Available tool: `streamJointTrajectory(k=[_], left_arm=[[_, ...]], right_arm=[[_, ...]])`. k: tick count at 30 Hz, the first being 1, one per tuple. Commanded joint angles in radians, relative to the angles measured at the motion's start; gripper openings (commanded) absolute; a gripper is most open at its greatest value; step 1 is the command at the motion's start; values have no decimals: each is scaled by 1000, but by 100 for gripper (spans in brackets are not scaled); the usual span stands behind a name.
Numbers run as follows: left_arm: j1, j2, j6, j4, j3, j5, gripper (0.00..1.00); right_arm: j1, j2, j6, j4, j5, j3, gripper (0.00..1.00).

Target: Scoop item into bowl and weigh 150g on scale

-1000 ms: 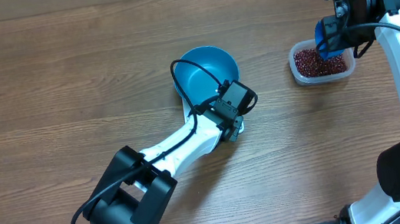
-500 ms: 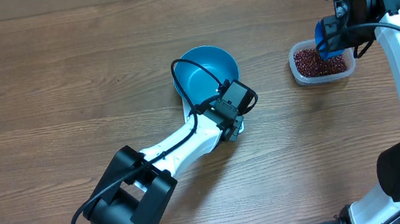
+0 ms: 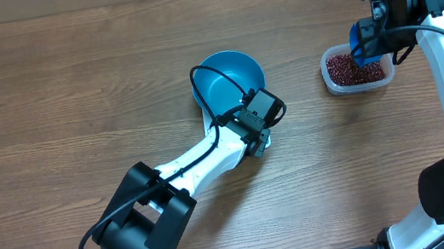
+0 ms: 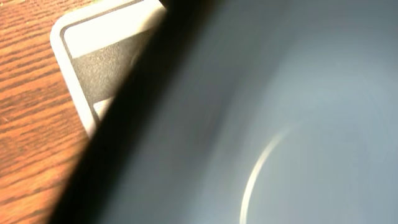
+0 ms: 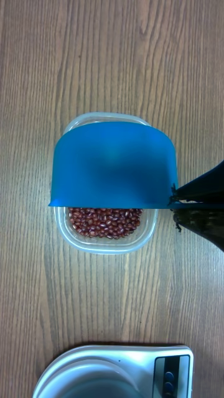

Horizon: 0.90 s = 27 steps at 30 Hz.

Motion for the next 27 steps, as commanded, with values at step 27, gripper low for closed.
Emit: streamJointTrajectory(k=[27], left_arm=[[-2,5,-15,-2,14,19,4]], right_arm=[[-3,0,4,7,-1,-4,4]])
